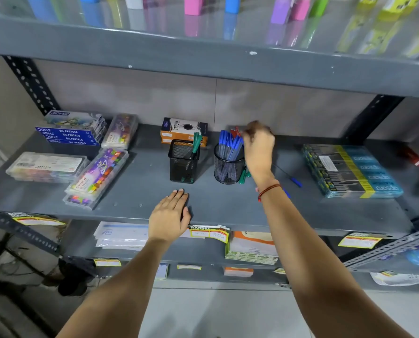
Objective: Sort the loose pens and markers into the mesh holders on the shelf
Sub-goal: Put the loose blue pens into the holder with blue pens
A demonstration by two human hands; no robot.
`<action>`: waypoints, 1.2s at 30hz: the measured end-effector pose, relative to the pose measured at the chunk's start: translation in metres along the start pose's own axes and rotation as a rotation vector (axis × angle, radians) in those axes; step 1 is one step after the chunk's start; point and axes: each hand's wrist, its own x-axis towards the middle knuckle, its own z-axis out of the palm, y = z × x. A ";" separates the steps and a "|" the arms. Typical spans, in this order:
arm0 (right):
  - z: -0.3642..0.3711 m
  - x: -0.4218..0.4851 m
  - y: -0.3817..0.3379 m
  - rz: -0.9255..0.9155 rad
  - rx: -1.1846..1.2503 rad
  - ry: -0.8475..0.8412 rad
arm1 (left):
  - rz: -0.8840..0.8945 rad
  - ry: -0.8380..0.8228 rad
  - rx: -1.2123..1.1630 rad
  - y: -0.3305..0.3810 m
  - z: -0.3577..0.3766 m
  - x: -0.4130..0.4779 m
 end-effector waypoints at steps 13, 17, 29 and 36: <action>-0.003 -0.033 0.057 0.110 -0.178 -0.066 | -0.023 -0.009 0.010 0.002 -0.001 0.000; -0.031 -0.052 0.101 0.426 -0.399 -0.074 | -0.027 -0.020 0.014 0.002 -0.002 0.000; -0.047 -0.052 0.106 0.474 -0.213 0.009 | -0.038 -0.034 0.015 0.003 -0.002 -0.001; -0.062 0.003 0.024 0.119 0.311 0.307 | -0.044 -0.022 0.013 0.005 -0.005 -0.002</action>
